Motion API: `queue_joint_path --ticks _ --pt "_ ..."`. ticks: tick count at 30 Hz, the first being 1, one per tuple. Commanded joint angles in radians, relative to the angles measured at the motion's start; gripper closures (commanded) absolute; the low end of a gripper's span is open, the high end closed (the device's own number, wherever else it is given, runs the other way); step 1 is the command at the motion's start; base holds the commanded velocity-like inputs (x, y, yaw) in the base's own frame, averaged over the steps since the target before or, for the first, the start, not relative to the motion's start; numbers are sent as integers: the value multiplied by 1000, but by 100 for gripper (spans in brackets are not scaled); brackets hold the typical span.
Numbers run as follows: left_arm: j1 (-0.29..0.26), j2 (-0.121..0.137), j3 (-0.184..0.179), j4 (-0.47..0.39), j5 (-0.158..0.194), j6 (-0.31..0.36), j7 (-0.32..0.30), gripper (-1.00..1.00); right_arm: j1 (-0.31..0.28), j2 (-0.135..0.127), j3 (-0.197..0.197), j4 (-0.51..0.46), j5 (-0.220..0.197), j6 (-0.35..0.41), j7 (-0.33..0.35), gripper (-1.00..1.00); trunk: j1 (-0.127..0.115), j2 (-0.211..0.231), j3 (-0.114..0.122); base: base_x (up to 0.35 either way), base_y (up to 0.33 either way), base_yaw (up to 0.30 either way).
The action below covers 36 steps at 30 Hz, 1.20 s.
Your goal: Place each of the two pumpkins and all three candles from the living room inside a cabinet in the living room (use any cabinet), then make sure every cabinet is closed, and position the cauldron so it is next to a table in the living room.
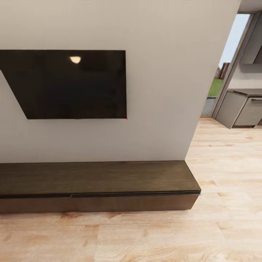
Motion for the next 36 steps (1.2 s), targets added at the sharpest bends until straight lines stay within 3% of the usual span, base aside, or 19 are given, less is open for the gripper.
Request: queue_joint_path --ticks 1,13,36 --pt "5 0 -9 0 9 -2 3 -100 0 0 -7 4 2 -7 -1 -100 -4 7 2 0 0 0" --pt "56 4 -9 0 9 -4 3 -100 40 -21 -10 7 -66 -5 -1 -100 -50 91 40 0 0 0" --pt "61 2 -10 21 8 -5 3 -100 44 -9 -9 7 -72 -5 -1 -100 -138 252 112 0 0 0"
